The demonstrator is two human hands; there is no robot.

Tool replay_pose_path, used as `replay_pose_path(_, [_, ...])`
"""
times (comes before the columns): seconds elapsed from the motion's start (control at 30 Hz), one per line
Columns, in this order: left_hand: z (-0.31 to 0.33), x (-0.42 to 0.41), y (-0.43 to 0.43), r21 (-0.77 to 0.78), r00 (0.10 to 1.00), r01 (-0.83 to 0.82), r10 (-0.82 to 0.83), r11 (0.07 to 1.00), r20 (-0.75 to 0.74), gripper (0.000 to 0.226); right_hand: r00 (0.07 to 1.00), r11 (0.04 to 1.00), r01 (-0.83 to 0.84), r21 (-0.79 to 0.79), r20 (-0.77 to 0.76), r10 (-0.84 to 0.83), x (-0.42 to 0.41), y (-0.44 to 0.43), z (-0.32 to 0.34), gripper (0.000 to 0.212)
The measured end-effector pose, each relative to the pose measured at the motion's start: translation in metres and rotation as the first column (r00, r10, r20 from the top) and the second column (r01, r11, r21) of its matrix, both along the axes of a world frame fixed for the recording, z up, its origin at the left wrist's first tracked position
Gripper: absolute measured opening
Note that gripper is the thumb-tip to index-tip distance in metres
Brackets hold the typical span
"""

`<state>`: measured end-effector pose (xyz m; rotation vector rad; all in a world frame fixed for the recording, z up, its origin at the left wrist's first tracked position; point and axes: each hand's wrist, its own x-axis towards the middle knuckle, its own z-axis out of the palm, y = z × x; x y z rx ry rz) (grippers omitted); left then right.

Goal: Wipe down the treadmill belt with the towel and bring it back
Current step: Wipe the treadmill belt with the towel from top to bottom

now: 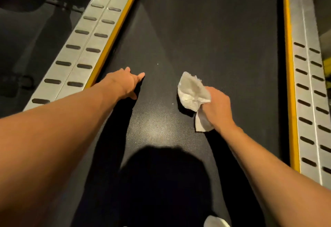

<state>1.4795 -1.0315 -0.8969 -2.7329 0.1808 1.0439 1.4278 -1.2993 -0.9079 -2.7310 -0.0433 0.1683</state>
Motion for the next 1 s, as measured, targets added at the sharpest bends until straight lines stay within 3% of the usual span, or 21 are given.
replay_pose_path(0.03, [0.001,0.000,-0.002,0.023,1.000,0.005,-0.005,1.000,0.003,0.093,0.999,0.998,0.022,-0.059,-0.047,-0.025,-0.005,-0.001,-0.005,0.012])
replay_pose_path(0.1, [0.004,-0.003,-0.008,0.088,0.999,0.032,-0.035,0.996,0.025,0.090,0.982,0.989,-0.142,-0.043,-0.130,0.136,-0.035,0.007,-0.012,0.013])
replay_pose_path(0.17, [0.006,-0.007,-0.016,0.153,0.996,0.072,-0.081,0.986,0.050,0.087,0.922,0.915,-0.337,0.223,-0.116,0.368,-0.071,0.017,-0.005,0.028])
replay_pose_path(0.2, [0.005,-0.009,-0.019,0.170,0.994,0.084,-0.095,0.982,0.059,0.086,0.922,0.875,-0.342,0.342,-0.058,0.382,-0.075,0.016,0.001,0.033])
replay_pose_path(0.27, [0.004,-0.009,-0.020,0.167,0.994,0.076,-0.089,0.983,0.066,0.085,0.981,0.908,-0.180,0.379,-0.005,0.196,-0.053,0.008,0.011,0.035])
replay_pose_path(0.3, [0.003,-0.009,-0.018,0.149,0.996,0.055,-0.065,0.987,0.062,0.086,0.995,0.952,-0.093,0.291,-0.004,0.099,-0.035,-0.001,0.010,0.030])
replay_pose_path(0.37, [0.003,-0.009,-0.013,0.101,0.999,0.004,-0.008,0.995,0.046,0.088,0.999,0.996,-0.030,0.088,-0.022,0.032,-0.008,-0.025,-0.001,0.018])
replay_pose_path(0.43, [0.004,-0.008,-0.012,0.074,0.999,-0.018,0.015,0.997,0.049,0.088,0.995,0.998,0.027,0.058,-0.095,-0.021,-0.012,-0.038,-0.012,0.015])
replay_pose_path(0.47, [0.005,-0.008,-0.013,0.070,0.998,-0.021,0.017,0.997,0.054,0.087,0.992,0.997,0.008,0.076,-0.127,0.002,-0.027,-0.040,-0.016,0.023])
replay_pose_path(0.53, [0.007,-0.009,-0.015,0.080,0.998,-0.018,0.013,0.997,0.060,0.086,0.969,0.958,-0.228,0.175,-0.057,0.241,-0.068,-0.037,-0.020,0.040])
replay_pose_path(0.6, [0.008,-0.011,-0.017,0.093,0.998,0.004,-0.010,0.996,0.069,0.085,0.920,0.870,-0.384,0.310,0.043,0.390,-0.091,-0.030,-0.015,0.036])
replay_pose_path(0.67, [0.006,-0.013,-0.019,0.075,0.994,0.044,-0.051,0.996,0.092,0.082,0.977,0.883,-0.204,0.423,0.031,0.211,-0.073,-0.034,-0.007,0.025])
replay_pose_path(0.7, [0.005,-0.013,-0.020,0.051,0.992,0.070,-0.075,0.996,0.103,0.079,0.998,0.918,-0.060,0.392,0.030,0.052,-0.055,-0.040,-0.009,0.024])
replay_pose_path(0.77, [0.002,-0.016,-0.022,-0.002,0.989,0.110,-0.109,0.994,0.097,0.076,0.994,0.969,0.098,0.228,0.017,-0.105,-0.029,-0.052,-0.013,0.032])
replay_pose_path(0.83, [0.002,-0.019,-0.025,-0.031,0.986,0.138,-0.134,0.990,0.099,0.077,0.994,0.993,0.111,0.039,0.009,-0.111,-0.032,-0.052,-0.019,0.023])
replay_pose_path(0.9, [0.005,-0.023,-0.030,-0.070,0.985,0.148,-0.141,0.986,0.101,0.081,0.999,0.998,-0.024,0.066,-0.030,0.026,-0.064,-0.039,-0.023,0.032])
replay_pose_path(1.0, [0.008,-0.027,-0.045,-0.156,0.979,0.189,-0.174,0.970,0.101,0.082,0.937,0.898,-0.342,0.276,0.034,0.347,-0.099,-0.028,-0.015,0.033])
